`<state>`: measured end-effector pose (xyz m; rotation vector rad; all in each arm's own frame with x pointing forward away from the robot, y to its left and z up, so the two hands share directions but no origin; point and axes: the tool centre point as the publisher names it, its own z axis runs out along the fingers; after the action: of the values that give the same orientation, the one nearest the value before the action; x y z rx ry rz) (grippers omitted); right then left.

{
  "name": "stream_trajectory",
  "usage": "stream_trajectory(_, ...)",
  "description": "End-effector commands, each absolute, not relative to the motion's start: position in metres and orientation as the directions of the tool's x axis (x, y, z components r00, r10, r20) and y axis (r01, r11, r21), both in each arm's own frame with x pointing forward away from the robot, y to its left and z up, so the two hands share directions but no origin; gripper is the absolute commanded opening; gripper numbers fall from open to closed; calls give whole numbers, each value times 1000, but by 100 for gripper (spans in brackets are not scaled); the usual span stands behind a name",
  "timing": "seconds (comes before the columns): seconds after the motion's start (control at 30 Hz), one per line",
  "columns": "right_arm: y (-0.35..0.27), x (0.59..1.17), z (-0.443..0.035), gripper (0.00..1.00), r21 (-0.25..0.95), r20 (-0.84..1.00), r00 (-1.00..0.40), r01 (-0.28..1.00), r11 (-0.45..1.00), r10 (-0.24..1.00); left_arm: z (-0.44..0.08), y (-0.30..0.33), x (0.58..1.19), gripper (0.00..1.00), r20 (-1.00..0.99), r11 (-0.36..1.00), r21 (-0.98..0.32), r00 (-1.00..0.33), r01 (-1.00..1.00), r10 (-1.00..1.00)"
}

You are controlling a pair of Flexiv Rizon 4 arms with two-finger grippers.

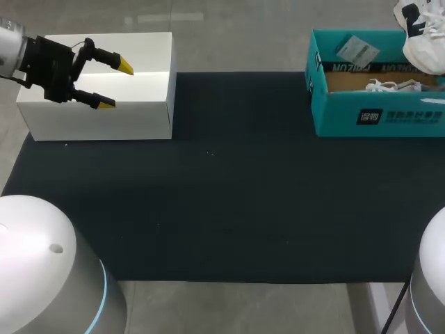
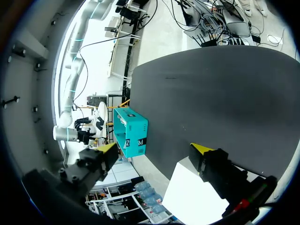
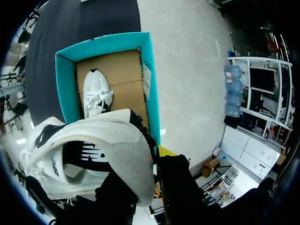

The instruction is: Take the shoe out of the shoebox, open the shoe tongue, remove and reinsert the insole, then place the shoe into the shoebox

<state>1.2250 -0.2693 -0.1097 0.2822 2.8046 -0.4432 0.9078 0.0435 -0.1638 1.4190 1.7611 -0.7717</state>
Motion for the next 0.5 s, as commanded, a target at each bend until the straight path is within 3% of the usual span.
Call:
stream_trajectory(0.03,-279,1244,-115,0,-322,-256,-952,250,913,170,-163,44,908,100,-833,208,-7,-121,978,540)
stream_trajectory(0.3,-305,1258,-122,0,-275,-207,-925,369,888,320,-163,44,908,100,-833,208,-7,-121,978,540)
stream_trajectory(0.5,-326,1268,-119,0,-180,-189,-837,543,820,513,-163,44,908,100,-833,208,-7,-121,978,540)
